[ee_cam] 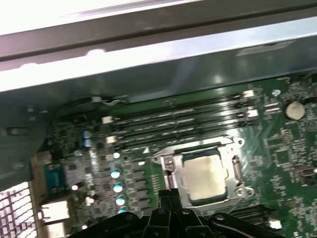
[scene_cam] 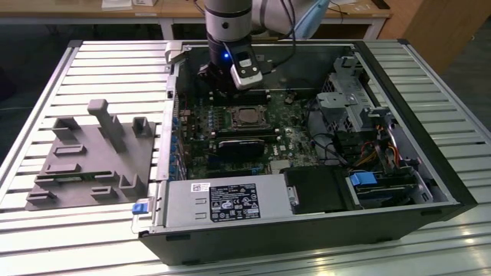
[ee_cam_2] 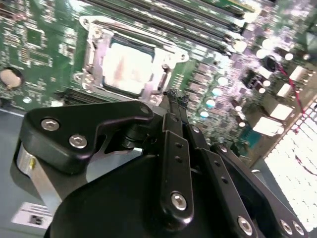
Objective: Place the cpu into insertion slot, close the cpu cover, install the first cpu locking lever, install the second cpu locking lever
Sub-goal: 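Install the first cpu locking lever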
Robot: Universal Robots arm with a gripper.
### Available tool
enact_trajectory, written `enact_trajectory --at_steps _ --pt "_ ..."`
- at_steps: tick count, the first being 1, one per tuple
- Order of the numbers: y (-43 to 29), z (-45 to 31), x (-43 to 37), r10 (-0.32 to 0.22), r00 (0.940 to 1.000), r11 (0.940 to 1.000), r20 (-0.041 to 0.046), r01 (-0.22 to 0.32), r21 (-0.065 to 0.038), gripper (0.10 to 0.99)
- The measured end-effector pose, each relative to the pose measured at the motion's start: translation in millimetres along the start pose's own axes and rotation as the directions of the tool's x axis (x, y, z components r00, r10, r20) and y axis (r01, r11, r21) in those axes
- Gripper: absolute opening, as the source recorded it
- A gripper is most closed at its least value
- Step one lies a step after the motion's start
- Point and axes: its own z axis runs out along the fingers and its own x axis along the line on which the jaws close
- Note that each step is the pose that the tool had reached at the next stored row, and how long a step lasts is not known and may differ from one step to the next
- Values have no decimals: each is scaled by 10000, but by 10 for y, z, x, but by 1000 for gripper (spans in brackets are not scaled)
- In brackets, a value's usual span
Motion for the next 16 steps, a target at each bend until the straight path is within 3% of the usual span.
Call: enact_trajectory --at_steps 4,6,9,12,16 --pt "-22 -3 103 1 10000 10000 10 -1 -19 102" --pt "-28 -5 131 5 10000 9999 -14 -5 -133 102" --pt "-34 -6 161 17 9999 9984 -105 -23 -564 102" --pt "-42 -7 198 23 9998 9957 -182 -40 -920 102" --pt "-51 -8 238 27 9995 9886 -308 -74 -1505 102"
